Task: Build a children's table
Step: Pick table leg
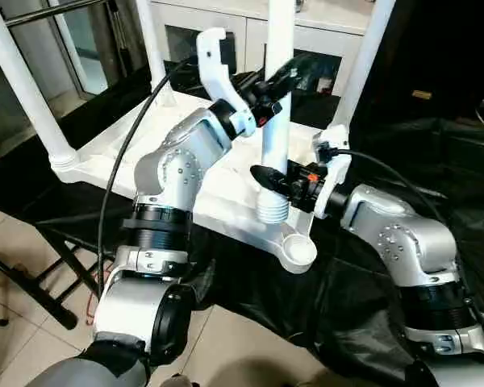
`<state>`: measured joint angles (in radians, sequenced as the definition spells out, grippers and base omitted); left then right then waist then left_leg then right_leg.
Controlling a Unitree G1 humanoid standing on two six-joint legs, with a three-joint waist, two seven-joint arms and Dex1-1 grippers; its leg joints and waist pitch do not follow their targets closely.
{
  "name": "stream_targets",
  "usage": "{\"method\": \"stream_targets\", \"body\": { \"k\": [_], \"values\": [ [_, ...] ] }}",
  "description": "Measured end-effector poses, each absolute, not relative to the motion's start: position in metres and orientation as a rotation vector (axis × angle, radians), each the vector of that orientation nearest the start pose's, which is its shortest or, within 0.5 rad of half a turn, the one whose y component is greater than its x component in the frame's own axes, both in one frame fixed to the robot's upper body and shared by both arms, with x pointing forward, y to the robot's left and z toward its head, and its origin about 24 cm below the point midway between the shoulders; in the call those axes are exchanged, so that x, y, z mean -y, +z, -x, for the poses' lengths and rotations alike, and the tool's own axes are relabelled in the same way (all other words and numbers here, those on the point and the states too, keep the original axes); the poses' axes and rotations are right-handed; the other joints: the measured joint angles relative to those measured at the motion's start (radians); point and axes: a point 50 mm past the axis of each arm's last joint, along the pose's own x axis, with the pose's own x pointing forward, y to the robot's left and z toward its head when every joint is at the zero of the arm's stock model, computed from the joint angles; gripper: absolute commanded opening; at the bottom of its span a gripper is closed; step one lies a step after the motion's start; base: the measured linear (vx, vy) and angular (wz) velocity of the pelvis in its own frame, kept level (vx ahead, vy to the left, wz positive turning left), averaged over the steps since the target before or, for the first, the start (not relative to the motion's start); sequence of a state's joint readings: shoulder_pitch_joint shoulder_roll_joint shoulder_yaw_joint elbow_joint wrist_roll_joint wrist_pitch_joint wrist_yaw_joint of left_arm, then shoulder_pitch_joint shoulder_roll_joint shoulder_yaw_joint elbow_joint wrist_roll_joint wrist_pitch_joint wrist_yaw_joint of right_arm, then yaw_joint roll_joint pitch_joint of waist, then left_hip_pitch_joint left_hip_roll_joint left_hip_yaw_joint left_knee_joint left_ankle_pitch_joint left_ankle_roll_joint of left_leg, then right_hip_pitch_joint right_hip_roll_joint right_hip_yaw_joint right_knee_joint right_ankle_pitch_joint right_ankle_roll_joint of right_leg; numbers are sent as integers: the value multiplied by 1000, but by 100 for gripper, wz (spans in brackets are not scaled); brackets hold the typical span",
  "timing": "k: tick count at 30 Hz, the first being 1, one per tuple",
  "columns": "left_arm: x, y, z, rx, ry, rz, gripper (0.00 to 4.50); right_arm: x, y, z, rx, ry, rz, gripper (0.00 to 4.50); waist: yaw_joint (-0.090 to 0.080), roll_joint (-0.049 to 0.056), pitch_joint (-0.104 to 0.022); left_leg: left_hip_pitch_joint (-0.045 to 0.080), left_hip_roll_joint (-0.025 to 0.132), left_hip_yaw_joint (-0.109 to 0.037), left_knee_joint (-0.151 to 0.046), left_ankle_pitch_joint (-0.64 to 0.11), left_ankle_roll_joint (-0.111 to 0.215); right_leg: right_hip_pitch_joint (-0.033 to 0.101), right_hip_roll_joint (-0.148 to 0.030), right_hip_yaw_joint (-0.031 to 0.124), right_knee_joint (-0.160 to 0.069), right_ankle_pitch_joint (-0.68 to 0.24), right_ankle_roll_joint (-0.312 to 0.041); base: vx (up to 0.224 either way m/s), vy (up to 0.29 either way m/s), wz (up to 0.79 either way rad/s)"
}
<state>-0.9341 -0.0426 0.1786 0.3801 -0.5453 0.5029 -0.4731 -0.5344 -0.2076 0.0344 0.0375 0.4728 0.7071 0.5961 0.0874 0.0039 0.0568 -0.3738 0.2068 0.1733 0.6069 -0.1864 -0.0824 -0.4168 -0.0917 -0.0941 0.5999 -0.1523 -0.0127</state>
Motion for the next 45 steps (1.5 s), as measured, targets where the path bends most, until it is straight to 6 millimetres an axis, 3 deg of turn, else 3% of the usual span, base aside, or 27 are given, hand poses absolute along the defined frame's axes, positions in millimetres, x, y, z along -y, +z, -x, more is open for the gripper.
{"method": "stream_targets", "body": {
  "k": [6, 7, 8, 16, 24, 43, 45],
  "values": [
    [-54, 214, -367, 107, -858, 528, 184, 100, 130, -318, -209, 902, -224, 188, 0, 0, 0, 0, 0, 0, 0, 0, 0, 0, 0, 0, 0, 0, 0, 0, 0, 0],
    [-54, 214, -367, 108, -857, 527, 184, 99, 131, -318, -209, 904, -224, 243, 0, 0, 0, 0, 0, 0, 0, 0, 0, 0, 0, 0, 0, 0, 0, 0, 0, 0],
    [-55, 214, -367, 107, -856, 524, 183, 99, 131, -318, -213, 912, -229, 257, 0, -1, 0, 0, 0, 0, 0, 0, 0, 0, 0, 0, 0, 0, 0, 0, 0, 0],
    [-44, 204, -360, 44, -965, 491, 176, 110, 141, -319, -254, 982, -190, 301, 2, -2, 0, 0, 0, 0, 0, 0, 0, 0, 0, 0, 0, 0, 0, 0, 0, 0],
    [-38, 207, -352, 46, -1083, 456, 176, 124, 138, -312, -356, 1073, -174, 302, 1, -3, 0, 0, 0, 1, 0, 0, 0, 0, 0, 0, 0, 0, 0, 0, 0, 0],
    [-38, 211, -348, 58, -1139, 459, 176, 122, 131, -307, -424, 1124, -198, 302, 2, -3, 0, 0, 0, 1, 1, 1, 1, 0, 0, 0, 1, 0, 0, 0, 0, 0],
    [-38, 211, -348, 55, -1141, 459, 176, 122, 131, -307, -425, 1125, -198, 274, 2, -3, 0, 0, 0, 0, 1, 1, 1, 0, 0, 0, 1, 0, 0, 0, 0, 0]
  ]
}}
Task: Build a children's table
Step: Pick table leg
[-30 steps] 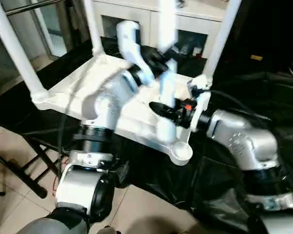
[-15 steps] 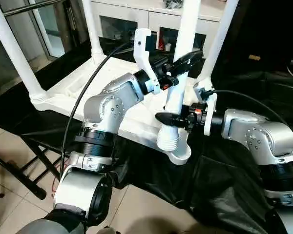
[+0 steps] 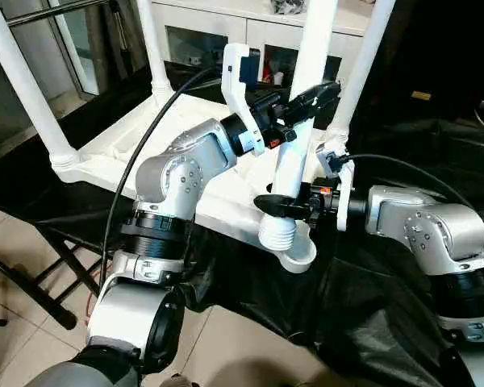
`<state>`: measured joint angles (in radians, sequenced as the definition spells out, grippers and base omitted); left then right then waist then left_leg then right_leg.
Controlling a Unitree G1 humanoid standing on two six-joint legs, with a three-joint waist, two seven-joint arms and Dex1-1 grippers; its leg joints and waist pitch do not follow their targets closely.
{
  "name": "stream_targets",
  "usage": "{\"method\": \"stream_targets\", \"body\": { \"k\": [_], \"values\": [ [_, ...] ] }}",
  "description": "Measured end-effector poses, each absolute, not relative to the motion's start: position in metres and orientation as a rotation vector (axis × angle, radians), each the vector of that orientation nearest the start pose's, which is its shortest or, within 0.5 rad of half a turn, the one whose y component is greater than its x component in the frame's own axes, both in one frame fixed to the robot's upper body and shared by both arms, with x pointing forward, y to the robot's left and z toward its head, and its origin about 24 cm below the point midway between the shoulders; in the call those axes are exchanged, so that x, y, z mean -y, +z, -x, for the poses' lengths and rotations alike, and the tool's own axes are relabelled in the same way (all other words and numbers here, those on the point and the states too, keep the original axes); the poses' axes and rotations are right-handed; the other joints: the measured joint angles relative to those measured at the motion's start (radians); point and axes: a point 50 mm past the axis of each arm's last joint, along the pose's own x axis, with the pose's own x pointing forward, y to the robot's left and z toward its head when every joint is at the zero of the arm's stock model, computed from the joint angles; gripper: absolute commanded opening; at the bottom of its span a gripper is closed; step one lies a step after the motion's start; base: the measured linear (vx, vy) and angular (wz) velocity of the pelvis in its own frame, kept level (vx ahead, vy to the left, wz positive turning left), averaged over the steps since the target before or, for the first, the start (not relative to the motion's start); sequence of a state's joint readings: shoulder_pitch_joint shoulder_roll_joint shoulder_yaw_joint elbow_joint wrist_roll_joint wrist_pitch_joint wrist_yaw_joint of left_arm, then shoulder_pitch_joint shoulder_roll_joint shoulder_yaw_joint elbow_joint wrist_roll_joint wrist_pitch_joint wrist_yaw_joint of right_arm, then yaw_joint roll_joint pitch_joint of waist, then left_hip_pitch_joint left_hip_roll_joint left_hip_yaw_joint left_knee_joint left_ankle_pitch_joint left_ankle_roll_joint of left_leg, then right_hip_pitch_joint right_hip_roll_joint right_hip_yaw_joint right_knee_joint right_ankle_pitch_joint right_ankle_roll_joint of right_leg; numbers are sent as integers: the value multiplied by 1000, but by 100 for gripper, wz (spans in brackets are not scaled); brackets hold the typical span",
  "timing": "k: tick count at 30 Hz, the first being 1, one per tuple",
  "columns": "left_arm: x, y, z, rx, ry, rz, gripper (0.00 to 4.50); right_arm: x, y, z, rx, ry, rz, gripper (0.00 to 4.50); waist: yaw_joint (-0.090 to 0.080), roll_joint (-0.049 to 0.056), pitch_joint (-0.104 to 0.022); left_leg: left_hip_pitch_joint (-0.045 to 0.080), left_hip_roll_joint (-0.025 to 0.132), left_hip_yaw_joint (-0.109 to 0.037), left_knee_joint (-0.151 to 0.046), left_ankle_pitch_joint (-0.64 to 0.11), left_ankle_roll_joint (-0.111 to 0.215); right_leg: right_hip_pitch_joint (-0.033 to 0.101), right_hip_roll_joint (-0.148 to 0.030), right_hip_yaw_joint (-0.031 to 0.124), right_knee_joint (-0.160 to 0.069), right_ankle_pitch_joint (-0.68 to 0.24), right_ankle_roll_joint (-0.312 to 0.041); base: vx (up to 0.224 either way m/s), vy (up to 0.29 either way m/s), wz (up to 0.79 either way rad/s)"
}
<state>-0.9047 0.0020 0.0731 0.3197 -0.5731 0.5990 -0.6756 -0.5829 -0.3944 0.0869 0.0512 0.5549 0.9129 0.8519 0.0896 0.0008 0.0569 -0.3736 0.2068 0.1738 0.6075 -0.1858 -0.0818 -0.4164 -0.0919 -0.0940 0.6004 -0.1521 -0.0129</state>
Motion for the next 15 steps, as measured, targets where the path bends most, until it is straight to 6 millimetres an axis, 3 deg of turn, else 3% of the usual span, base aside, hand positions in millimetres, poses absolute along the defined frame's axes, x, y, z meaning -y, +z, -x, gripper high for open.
{"method": "stream_targets", "body": {
  "k": [8, 15],
  "values": [
    [-40, 211, -348, 52, -1146, 453, 176, 120, 130, -306, -425, 1142, -212, 199, 0, 0, 0, 0, 0, 0, 0, 0, 0, 0, 0, 0, 0, 0, 0, 0, 0, 0],
    [-40, 210, -348, 47, -1146, 451, 176, 120, 129, -305, -426, 1141, -216, 190, 0, 0, 0, 0, 0, 0, 0, 0, 0, 0, 0, 0, 0, 0, 0, 0, 0, 0]
  ]
}}
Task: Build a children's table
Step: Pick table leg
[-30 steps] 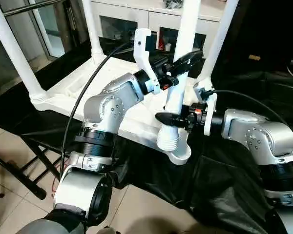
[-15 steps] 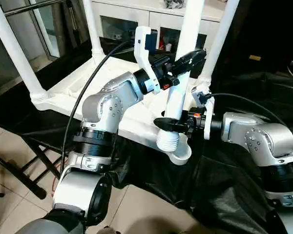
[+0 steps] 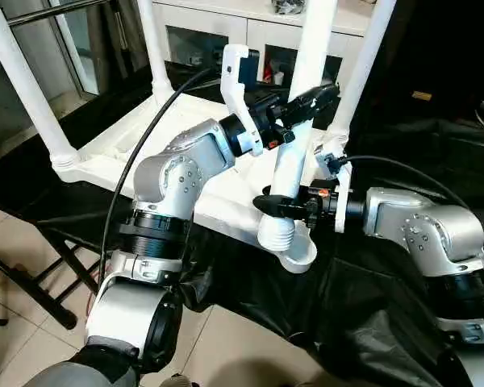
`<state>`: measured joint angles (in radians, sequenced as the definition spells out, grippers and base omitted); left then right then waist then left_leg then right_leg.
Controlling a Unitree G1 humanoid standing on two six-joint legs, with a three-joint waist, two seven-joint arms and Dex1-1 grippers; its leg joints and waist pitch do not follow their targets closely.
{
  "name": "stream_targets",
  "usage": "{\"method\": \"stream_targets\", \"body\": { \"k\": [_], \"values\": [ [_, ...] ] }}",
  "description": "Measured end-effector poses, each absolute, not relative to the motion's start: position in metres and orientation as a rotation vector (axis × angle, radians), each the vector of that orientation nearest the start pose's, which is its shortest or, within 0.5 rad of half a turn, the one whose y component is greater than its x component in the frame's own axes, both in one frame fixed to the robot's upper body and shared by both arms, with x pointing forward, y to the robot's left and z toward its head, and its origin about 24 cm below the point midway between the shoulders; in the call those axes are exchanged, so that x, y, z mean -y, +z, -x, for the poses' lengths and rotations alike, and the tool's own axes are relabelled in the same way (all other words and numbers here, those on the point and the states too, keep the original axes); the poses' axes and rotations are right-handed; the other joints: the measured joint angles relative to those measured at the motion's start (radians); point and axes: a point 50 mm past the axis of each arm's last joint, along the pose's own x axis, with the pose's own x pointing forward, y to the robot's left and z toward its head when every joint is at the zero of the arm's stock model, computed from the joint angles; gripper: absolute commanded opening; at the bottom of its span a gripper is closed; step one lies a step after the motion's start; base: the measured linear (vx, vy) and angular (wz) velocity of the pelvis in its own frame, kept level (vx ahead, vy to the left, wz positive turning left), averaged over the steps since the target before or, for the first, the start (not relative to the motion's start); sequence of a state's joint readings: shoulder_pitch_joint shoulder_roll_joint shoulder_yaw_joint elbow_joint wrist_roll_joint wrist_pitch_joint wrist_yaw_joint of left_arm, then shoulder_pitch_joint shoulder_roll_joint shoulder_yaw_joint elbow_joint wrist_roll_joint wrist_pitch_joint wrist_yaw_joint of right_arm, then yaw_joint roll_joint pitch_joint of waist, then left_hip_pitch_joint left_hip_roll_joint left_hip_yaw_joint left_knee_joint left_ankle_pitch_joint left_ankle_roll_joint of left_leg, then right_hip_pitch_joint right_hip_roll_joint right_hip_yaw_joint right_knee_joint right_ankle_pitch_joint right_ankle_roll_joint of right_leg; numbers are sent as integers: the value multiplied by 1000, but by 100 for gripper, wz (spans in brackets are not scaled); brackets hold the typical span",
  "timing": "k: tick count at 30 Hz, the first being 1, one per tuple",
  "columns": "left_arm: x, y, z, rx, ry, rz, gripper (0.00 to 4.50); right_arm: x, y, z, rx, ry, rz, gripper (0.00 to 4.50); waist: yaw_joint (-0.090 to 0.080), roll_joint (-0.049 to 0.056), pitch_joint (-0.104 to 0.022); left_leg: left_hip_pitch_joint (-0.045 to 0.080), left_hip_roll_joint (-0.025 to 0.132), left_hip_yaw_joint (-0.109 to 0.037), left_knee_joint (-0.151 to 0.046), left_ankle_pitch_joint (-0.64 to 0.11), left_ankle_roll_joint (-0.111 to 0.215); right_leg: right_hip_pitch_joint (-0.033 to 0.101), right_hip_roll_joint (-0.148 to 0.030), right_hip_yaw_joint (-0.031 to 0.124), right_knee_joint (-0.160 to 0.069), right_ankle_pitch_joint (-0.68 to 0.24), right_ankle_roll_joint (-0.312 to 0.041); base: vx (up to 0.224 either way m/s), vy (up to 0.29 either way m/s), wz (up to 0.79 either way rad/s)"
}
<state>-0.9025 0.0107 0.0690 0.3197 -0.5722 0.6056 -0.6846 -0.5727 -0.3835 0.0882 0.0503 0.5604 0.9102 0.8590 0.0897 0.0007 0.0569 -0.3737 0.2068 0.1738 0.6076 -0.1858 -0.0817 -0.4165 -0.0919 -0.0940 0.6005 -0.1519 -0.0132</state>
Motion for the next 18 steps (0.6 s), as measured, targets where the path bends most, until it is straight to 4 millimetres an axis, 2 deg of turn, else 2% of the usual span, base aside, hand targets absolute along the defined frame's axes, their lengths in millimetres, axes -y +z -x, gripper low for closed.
{"method": "stream_targets", "body": {
  "k": [18],
  "values": [
    [-42, 209, -350, 44, -1122, 451, 176, 117, 126, -305, -410, 1126, -226, 189, 0, 0, 0, 0, 0, 0, 0, 0, 0, 0, 0, 0, 0, 0, 0, 0, 0, 0]
  ]
}}
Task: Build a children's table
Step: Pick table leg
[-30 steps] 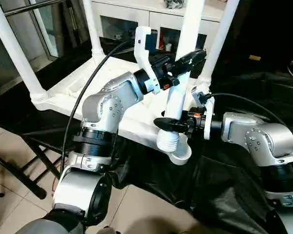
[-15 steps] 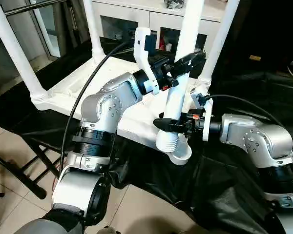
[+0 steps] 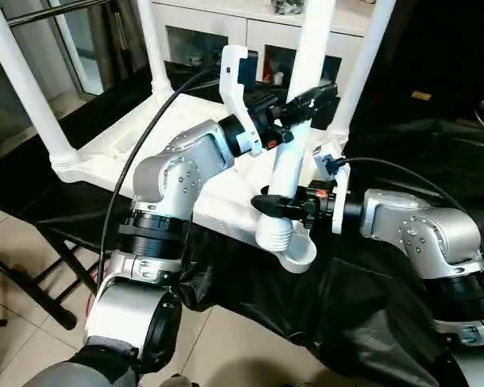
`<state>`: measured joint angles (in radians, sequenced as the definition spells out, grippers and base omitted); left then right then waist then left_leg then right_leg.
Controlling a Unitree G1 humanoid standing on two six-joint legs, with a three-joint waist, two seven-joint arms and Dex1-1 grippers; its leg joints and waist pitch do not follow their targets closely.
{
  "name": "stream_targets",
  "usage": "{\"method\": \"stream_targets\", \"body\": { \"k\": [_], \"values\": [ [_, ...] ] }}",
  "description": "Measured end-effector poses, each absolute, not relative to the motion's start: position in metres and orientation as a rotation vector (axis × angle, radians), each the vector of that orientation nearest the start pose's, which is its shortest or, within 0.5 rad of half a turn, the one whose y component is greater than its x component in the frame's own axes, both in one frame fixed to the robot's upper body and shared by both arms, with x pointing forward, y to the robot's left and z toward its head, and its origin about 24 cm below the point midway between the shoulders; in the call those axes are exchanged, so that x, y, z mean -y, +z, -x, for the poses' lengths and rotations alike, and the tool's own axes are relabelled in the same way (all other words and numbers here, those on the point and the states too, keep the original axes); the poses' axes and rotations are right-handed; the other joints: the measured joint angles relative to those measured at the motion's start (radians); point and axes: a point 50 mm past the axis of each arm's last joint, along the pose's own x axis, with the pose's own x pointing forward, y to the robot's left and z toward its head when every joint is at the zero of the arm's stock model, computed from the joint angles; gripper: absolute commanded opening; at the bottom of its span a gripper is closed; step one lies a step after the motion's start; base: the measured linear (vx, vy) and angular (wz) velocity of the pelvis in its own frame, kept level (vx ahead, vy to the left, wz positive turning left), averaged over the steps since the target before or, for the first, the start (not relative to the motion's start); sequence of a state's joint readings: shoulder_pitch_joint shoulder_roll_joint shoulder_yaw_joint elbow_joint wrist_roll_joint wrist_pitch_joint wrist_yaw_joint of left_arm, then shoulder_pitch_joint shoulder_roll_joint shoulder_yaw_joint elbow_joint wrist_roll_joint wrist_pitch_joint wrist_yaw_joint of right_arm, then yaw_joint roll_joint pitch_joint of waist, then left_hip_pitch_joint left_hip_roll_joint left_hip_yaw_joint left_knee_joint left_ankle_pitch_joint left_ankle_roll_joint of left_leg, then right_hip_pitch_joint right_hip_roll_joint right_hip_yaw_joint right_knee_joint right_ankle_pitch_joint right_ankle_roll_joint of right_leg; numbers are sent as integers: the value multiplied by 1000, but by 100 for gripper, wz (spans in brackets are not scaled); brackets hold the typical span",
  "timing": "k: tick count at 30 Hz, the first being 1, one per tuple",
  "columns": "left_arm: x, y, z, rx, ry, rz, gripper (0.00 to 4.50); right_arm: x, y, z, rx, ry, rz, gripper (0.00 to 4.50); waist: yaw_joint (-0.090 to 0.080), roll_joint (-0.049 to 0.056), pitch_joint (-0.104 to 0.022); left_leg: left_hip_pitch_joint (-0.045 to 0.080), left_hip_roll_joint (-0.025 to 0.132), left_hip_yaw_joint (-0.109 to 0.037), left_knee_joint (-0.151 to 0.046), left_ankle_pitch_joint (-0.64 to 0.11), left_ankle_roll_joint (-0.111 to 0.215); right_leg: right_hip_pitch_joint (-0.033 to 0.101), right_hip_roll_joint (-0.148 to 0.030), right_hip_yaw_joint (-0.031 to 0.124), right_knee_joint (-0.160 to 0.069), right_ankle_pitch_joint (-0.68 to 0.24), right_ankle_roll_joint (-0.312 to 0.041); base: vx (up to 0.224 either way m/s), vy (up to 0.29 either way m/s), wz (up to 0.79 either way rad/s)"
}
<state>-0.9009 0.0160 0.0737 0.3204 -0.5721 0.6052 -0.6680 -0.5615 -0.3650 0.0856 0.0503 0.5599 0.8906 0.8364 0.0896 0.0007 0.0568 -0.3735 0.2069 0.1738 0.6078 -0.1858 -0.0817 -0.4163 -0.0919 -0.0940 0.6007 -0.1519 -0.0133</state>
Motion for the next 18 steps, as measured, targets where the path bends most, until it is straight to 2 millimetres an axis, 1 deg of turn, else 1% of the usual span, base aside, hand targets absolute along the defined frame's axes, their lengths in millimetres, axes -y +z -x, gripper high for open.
{"method": "stream_targets", "body": {
  "k": [1, 2, 5, 8, 11, 14, 16, 18],
  "values": [
    [-42, 209, -350, 41, -1114, 452, 232, 117, 126, -305, -411, 1125, -227, 189, 0, 0, 0, 0, 0, 0, 0, 0, 0, 0, 0, 0, 0, 0, 0, 0, 0, 0],
    [-42, 209, -350, 42, -1116, 453, 246, 117, 126, -305, -409, 1125, -227, 189, 0, 0, 0, 0, 0, 0, 0, 0, 0, 0, 0, 0, 0, 0, 0, 0, 0, 0],
    [-43, 211, -349, 55, -1122, 458, 252, 117, 123, -306, -411, 1098, -224, 189, 0, 0, 0, 0, 0, 0, 0, 0, 0, 0, 0, 0, 0, 0, 0, 0, 0, 0],
    [-46, 219, -350, 158, -1101, 481, 292, 117, 122, -308, -383, 1074, -254, 189, 0, 0, 0, 0, 0, 0, 0, 0, 0, 0, 0, 0, 0, 0, 0, 0, 0, 0],
    [-46, 225, -347, 215, -1120, 558, 292, 117, 125, -312, -325, 1037, -278, 189, 0, 0, 0, 0, 0, 0, 0, 0, 0, 0, 0, 0, 0, 0, 0, 0, 0, 0],
    [-51, 230, -346, 267, -1110, 617, 292, 116, 126, -317, -227, 952, -324, 189, -1, 0, 0, 0, 0, 0, 0, 0, 0, 0, 0, 0, 0, 0, 0, 0, 0, 0],
    [-56, 231, -348, 287, -1082, 619, 292, 119, 126, -318, -198, 907, -326, 189, -1, 0, 0, 0, 0, 0, 0, 0, 0, 0, 0, 0, 0, 0, 0, 0, 0, 0],
    [-67, 228, -354, 288, -1025, 542, 292, 122, 124, -323, -173, 823, -300, 189, -4, 0, 0, 1, 0, 0, 0, 0, 0, 1, 0, 0, 0, 0, 1, 0, 0, 0]
  ]
}}
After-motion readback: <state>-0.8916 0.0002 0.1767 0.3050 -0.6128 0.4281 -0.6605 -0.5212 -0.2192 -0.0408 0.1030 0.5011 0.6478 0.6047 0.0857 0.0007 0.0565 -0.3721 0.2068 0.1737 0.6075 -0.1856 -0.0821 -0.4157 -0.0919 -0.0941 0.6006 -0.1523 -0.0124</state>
